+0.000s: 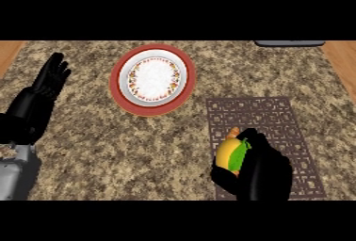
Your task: Pick the lemon from the placemat and place it in the plate
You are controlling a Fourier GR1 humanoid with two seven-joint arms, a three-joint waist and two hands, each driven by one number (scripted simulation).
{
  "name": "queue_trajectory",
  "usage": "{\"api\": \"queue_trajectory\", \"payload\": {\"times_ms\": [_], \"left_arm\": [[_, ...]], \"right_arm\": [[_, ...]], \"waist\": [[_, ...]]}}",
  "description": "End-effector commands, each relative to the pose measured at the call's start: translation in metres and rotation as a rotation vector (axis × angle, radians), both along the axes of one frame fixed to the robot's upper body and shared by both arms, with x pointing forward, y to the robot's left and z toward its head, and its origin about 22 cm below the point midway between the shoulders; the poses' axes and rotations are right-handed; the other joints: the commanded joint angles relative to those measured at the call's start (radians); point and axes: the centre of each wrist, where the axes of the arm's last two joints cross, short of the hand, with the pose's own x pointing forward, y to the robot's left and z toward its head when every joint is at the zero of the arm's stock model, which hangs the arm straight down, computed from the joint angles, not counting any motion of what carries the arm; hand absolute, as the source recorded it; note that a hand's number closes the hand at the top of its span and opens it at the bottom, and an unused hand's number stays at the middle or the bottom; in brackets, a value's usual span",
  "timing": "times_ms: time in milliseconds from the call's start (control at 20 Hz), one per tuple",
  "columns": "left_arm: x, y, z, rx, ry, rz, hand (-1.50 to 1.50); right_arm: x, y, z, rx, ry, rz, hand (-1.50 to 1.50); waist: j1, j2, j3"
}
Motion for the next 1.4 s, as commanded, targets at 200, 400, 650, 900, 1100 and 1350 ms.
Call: {"api": "queue_trajectory", "payload": {"times_ms": [200, 400, 650, 900, 1100, 1350], "left_arm": [[-0.001, -0.008, -0.013, -0.002, -0.016, -0.046, 0.00], [0.017, -0.017, 0.008, -0.013, -0.011, -0.068, 0.00], [0.013, -0.016, 0.008, 0.006, -0.026, -0.082, 0.00], [0.024, -0.029, 0.021, 0.002, -0.045, -0.111, 0.00], [0.023, -0.038, 0.011, -0.013, -0.024, -0.125, 0.00], [0.024, -0.037, 0.020, -0.001, -0.048, -0.144, 0.00]], "right_arm": [[0.006, 0.052, 0.050, 0.114, -0.173, -0.026, 1.50], [0.023, 0.062, 0.059, 0.102, -0.176, 0.006, 1.50], [0.070, 0.071, 0.075, 0.142, -0.179, -0.010, 1.50], [0.116, 0.070, 0.087, 0.210, -0.189, -0.003, 1.50], [0.147, 0.069, 0.091, 0.236, -0.150, -0.037, 1.50], [0.181, 0.067, 0.067, 0.194, -0.088, -0.089, 1.50]], "waist": [[0.059, 0.014, 0.002], [0.057, 0.016, 0.003], [0.094, 0.023, 0.003], [0.108, 0.035, 0.004], [0.117, 0.036, 0.004], [0.145, 0.041, 0.004]]}}
